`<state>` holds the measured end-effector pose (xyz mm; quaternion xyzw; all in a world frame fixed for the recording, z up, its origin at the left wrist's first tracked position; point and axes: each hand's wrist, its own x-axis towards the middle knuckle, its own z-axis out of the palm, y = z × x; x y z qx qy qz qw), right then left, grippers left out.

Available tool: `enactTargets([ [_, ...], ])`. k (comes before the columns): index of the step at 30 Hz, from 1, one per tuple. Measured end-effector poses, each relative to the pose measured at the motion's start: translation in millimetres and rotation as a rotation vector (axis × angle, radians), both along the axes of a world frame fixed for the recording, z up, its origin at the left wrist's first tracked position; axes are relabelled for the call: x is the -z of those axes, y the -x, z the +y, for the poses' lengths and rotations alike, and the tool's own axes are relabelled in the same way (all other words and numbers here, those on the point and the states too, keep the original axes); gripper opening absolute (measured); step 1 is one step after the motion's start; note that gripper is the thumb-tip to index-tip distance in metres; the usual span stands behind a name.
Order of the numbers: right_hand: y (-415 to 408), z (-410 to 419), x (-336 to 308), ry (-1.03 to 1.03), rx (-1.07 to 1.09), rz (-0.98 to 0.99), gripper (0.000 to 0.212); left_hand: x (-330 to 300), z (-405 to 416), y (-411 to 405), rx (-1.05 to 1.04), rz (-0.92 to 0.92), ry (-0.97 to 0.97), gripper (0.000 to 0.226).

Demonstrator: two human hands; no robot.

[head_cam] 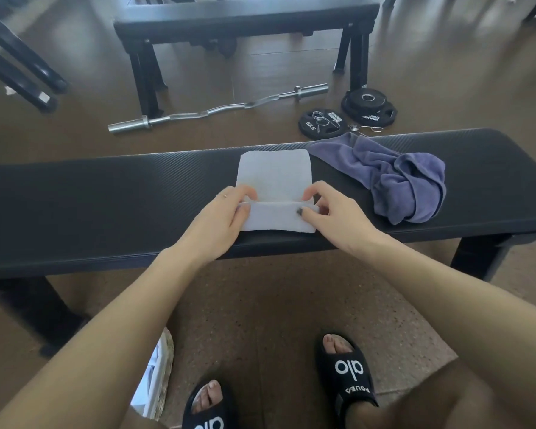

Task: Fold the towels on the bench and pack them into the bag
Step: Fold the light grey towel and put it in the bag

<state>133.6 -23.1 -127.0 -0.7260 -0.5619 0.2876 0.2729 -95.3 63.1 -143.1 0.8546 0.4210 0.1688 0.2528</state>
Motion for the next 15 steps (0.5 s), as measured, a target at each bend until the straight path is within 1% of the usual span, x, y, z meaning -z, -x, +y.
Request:
enactTargets([
  [1,1,2,2,0.001,0.014,0.005,0.011,2,0,-2,-0.010,-0.006,-0.024,0.016],
  [2,2,4,6,-0.014,0.015,-0.043,0.008,3,0,-3,-0.023,0.001,-0.057,0.012],
  [4,7,6,14,-0.107,-0.002,-0.214,0.004,4,0,-4,-0.026,0.051,-0.208,0.007],
  [6,10,5,20,-0.241,-0.035,-0.343,0.008,4,0,-3,0.037,0.098,-0.382,0.008],
  [8,9,3,22,-0.344,-0.118,-0.478,0.011,4,1,-2,0.131,0.116,-0.455,0.014],
  [9,6,2,23,-0.380,-0.172,-0.540,0.012,4,1,-1,0.168,0.122,-0.453,0.017],
  [11,2,-1,23,-0.412,-0.252,-0.605,0.019,5,0,5,0.185,0.143,-0.360,0.023],
  [14,-1,-6,22,-0.343,-0.294,-0.652,0.035,10,0,17,0.200,0.205,-0.261,0.053],
  [15,-1,-6,23,-0.325,-0.306,-0.687,0.039,11,0,18,0.203,0.204,-0.259,0.055],
])
